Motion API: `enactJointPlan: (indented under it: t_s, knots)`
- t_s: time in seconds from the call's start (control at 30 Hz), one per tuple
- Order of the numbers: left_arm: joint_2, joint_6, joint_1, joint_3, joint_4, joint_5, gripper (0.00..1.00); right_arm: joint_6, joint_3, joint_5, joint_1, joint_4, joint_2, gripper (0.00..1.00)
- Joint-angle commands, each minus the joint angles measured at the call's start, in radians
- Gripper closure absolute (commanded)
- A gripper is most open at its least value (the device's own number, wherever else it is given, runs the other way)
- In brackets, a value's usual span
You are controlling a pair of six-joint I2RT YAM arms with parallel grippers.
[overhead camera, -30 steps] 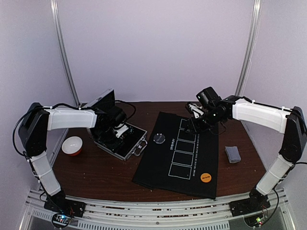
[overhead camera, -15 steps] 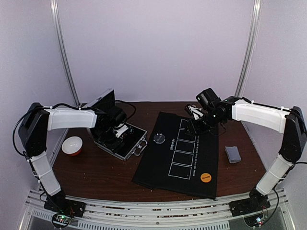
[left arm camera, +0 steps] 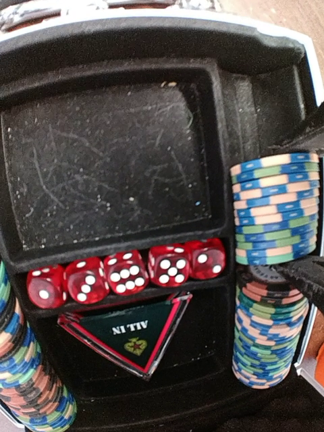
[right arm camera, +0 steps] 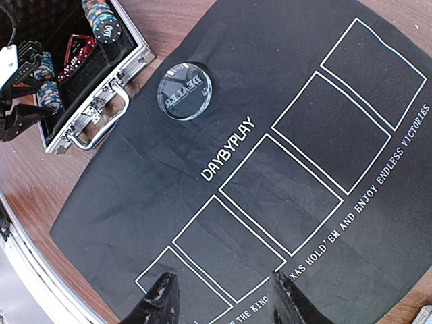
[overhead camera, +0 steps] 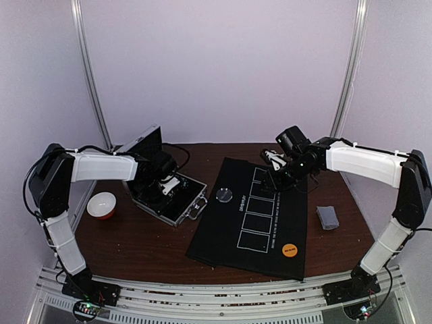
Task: Distribute texas hold em gaming equipment
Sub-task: Pick up the pile of poker chips from the chip case.
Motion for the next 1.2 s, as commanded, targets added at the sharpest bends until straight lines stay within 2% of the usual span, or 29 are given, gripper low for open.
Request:
enactJointPlan:
  t_s: [0.0, 0.13, 0.23, 0.37, 0.53, 0.67, 0.9, 1.07, 1.17]
  knots:
    - [0.033, 0.003, 0.013, 0.006, 0.055, 0.016, 0.53, 0.007, -0.016, -0.004, 0.004, -0.009, -0.023, 0.53]
    - [0.032, 0.005, 0.014, 0.002, 0.056, 0.044, 0.69, 0.009, -0.02, -0.004, 0.005, -0.011, -0.031, 0.53]
    - [0.019, 0.014, 0.015, -0.016, 0.067, 0.093, 0.73, 0.008, -0.02, -0.001, 0.004, -0.012, -0.034, 0.53]
    - [0.033, 0.014, 0.017, -0.028, 0.07, 0.091, 0.64, 0.012, -0.025, -0.002, 0.005, -0.007, -0.037, 0.53]
    - [0.042, 0.012, 0.022, -0.023, 0.07, 0.084, 0.61, 0.011, -0.026, -0.001, 0.005, -0.01, -0.041, 0.53]
    - [0.041, 0.013, 0.022, -0.017, 0.072, 0.102, 0.52, 0.011, -0.028, 0.001, 0.005, -0.011, -0.045, 0.53]
    - [0.057, 0.015, 0.021, -0.017, 0.085, 0.11, 0.48, 0.014, -0.035, -0.004, 0.004, -0.007, -0.045, 0.53]
    - [0.04, 0.011, 0.022, -0.003, 0.065, 0.115, 0.73, 0.014, -0.033, -0.001, 0.004, -0.011, -0.048, 0.53]
    - [0.014, 0.008, 0.022, 0.009, 0.035, 0.132, 0.93, 0.015, -0.031, 0.002, 0.005, -0.012, -0.049, 0.53]
